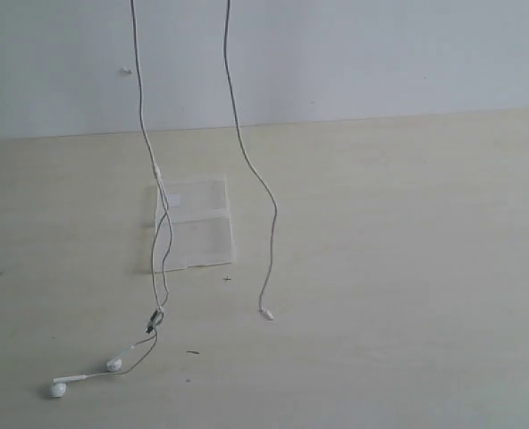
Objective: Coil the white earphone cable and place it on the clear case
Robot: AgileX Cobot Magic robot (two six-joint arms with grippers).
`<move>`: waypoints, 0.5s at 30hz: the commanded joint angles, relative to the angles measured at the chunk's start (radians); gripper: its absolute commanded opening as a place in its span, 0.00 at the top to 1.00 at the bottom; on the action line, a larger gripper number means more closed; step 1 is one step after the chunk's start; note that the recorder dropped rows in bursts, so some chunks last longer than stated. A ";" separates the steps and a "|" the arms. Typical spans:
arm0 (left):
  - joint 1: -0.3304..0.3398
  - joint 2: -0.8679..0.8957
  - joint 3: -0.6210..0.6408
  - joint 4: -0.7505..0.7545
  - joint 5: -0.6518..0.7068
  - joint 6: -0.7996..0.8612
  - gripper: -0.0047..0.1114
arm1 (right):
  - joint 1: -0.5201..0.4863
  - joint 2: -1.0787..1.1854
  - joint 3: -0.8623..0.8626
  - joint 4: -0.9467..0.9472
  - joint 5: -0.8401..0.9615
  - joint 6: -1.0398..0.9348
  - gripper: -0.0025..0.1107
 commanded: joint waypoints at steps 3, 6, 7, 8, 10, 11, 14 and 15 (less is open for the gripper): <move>0.002 -0.004 0.000 0.088 -0.043 0.213 0.96 | 0.003 -0.004 -0.005 -0.003 0.005 0.012 0.98; 0.002 -0.004 0.000 0.101 -0.098 0.295 0.96 | 0.003 -0.004 -0.005 -0.003 0.007 0.014 0.98; 0.002 -0.004 0.000 0.089 -0.135 0.285 0.96 | 0.003 -0.004 -0.005 -0.003 0.007 0.014 0.98; 0.002 -0.004 0.000 0.072 -0.164 0.284 0.96 | 0.003 -0.006 -0.005 -0.003 0.007 0.015 0.98; 0.002 -0.004 0.000 0.044 -0.251 0.280 0.96 | 0.003 -0.006 -0.005 -0.003 0.007 0.015 0.98; 0.002 -0.004 0.000 0.044 -0.300 0.267 0.96 | 0.003 -0.006 -0.005 -0.003 0.007 0.015 0.98; 0.002 -0.004 0.000 0.028 -0.422 0.202 0.96 | 0.003 -0.006 -0.005 -0.001 0.013 0.015 0.98; 0.002 -0.004 0.000 0.000 -0.450 0.098 0.96 | 0.003 -0.006 -0.005 -0.001 0.019 0.015 0.98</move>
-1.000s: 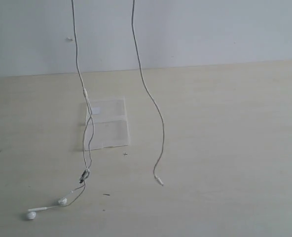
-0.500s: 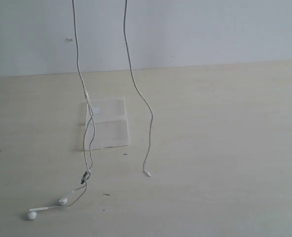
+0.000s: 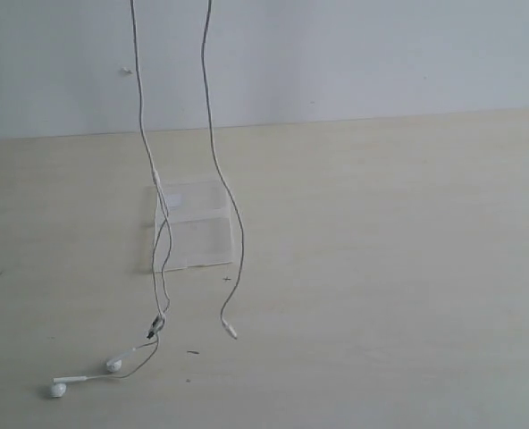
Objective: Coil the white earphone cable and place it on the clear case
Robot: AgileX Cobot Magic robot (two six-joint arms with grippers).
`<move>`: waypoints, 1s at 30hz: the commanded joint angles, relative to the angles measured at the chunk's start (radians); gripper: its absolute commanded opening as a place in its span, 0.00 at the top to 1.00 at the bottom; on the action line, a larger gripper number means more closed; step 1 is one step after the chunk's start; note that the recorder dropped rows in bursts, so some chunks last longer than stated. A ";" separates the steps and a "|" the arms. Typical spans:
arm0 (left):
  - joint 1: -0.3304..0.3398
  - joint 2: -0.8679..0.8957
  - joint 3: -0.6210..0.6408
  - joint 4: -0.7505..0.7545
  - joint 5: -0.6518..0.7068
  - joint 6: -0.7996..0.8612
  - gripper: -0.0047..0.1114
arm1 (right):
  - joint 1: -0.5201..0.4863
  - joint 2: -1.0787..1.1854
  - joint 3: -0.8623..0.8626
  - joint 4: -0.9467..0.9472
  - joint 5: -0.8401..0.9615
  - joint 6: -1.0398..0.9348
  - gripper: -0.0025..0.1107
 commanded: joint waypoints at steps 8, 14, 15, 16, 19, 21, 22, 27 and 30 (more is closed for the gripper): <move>0.002 -0.004 -0.024 -0.094 -0.334 -0.781 0.96 | 0.003 -0.006 -0.005 0.003 0.032 0.003 0.98; 0.002 0.066 -0.217 -0.054 -0.099 -0.914 0.96 | 0.003 -0.004 -0.005 0.005 0.038 -0.008 0.98; 0.002 0.135 -0.283 -0.054 -0.053 -0.914 0.96 | 0.003 -0.001 -0.005 0.013 0.038 -0.008 0.98; 0.002 0.180 -0.325 -0.054 -0.021 -0.911 0.96 | 0.003 0.001 -0.005 0.015 0.038 -0.008 0.98; -0.002 0.374 -0.493 -0.054 0.102 -0.892 0.96 | 0.003 0.001 -0.005 0.049 0.020 -0.031 0.98; -0.009 0.524 -0.636 -0.056 0.171 -0.813 0.96 | 0.003 0.001 -0.005 0.041 -0.011 -0.031 0.98; -0.009 0.564 -0.687 -0.061 0.201 -0.782 0.96 | 0.003 0.001 -0.006 0.036 -0.013 -0.031 0.98; -0.009 0.754 -1.105 -0.155 0.402 -0.585 0.96 | 0.003 0.001 -0.006 0.050 -0.121 -0.023 0.98; -0.009 0.855 -1.316 -0.290 0.612 -0.417 0.96 | 0.003 0.000 -0.006 0.055 -0.155 -0.023 0.98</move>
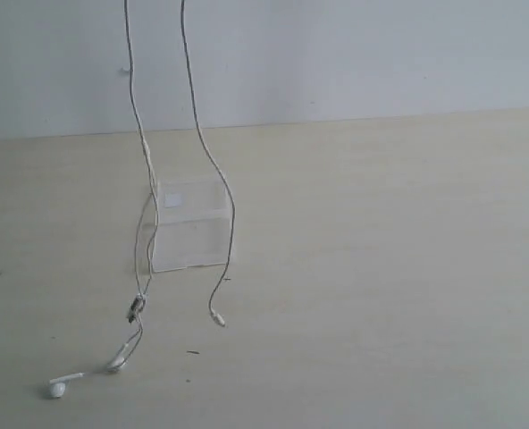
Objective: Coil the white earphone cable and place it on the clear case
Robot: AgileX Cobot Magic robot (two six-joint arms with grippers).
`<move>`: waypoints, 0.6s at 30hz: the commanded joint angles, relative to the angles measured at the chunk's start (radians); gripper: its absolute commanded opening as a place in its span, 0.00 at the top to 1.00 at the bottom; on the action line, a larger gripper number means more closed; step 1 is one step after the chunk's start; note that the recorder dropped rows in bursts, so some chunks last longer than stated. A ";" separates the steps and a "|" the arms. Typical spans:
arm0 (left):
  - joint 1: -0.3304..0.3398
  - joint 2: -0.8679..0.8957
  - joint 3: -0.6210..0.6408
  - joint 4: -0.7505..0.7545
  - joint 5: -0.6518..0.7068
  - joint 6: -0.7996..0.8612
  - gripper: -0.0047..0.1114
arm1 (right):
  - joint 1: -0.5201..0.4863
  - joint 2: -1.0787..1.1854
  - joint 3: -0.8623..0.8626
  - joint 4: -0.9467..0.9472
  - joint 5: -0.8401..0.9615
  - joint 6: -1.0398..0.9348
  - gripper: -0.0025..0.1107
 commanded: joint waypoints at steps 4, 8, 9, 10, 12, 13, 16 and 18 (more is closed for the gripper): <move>-0.007 0.159 -0.289 -0.169 0.251 0.149 0.96 | 0.003 0.000 -0.006 0.050 -0.063 0.001 0.98; -0.007 0.197 -0.355 -0.191 0.282 0.186 0.96 | 0.003 -0.004 -0.014 0.082 -0.063 -0.002 0.98; -0.007 0.202 -0.375 -0.203 0.282 0.221 0.96 | 0.003 -0.004 -0.022 0.093 -0.065 -0.002 0.98; -0.007 0.207 -0.397 -0.219 0.282 0.273 0.96 | 0.003 -0.004 -0.027 0.097 -0.072 -0.002 0.98; -0.007 0.216 -0.438 -0.278 0.292 0.342 0.96 | 0.003 -0.005 -0.037 0.121 -0.081 -0.003 0.98; -0.007 0.228 -0.469 -0.320 0.312 0.350 0.96 | 0.003 -0.005 -0.046 0.137 -0.083 -0.003 0.98; -0.007 0.247 -0.532 -0.370 0.399 0.350 0.96 | 0.003 -0.005 -0.058 0.149 -0.067 -0.001 0.98; -0.007 0.258 -0.554 -0.364 0.439 0.356 0.96 | 0.003 -0.005 -0.062 0.151 -0.047 -0.001 0.98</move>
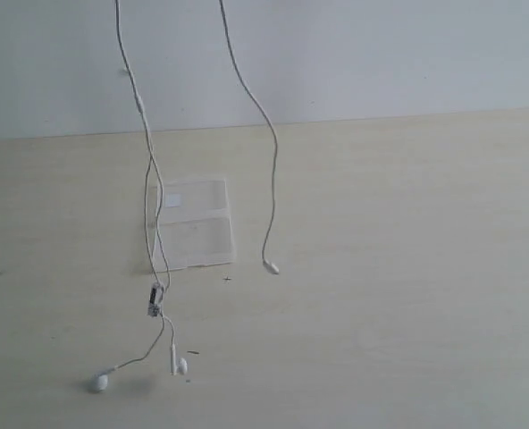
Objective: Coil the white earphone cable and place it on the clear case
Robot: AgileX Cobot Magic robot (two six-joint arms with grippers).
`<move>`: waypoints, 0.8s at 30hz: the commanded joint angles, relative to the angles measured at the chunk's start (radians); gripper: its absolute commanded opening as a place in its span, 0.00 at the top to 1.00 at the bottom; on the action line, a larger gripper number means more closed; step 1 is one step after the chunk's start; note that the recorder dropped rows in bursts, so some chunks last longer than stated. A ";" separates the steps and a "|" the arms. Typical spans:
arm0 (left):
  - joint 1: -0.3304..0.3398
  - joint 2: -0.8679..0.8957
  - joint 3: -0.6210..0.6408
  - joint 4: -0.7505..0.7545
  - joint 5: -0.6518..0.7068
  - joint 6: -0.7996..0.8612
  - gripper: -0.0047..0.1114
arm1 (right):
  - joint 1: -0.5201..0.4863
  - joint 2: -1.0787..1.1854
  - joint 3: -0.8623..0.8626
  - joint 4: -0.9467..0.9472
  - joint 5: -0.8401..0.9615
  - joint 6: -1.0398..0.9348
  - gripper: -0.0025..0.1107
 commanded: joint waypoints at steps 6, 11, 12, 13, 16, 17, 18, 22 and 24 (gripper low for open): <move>-0.007 0.022 -0.053 0.193 0.199 -0.037 0.96 | 0.003 -0.004 -0.017 0.031 0.051 -0.001 0.98; -0.007 0.003 -0.053 0.330 0.270 -0.074 0.96 | 0.003 0.003 -0.017 0.057 0.067 -0.001 0.98; -0.007 -0.001 -0.053 0.346 0.272 -0.074 0.96 | 0.003 0.008 -0.017 0.071 0.067 0.001 0.98; -0.007 -0.007 -0.053 0.359 0.272 -0.074 0.96 | 0.003 0.011 -0.017 0.079 0.067 -0.001 0.98; -0.007 -0.023 -0.053 0.373 0.256 -0.089 0.96 | 0.003 0.023 -0.017 0.097 0.069 -0.003 0.98; -0.007 -0.025 -0.053 0.373 0.256 -0.091 0.96 | 0.003 0.027 -0.017 0.097 0.074 -0.003 0.98; -0.007 -0.025 -0.053 0.373 0.256 -0.091 0.96 | 0.003 0.031 -0.017 0.097 0.076 -0.003 0.98; -0.007 -0.009 -0.045 0.373 0.253 -0.091 0.96 | 0.003 0.035 -0.017 0.093 0.085 -0.011 0.98; -0.007 0.016 -0.034 0.371 0.243 -0.086 0.96 | 0.003 0.035 -0.017 0.093 0.085 -0.011 0.98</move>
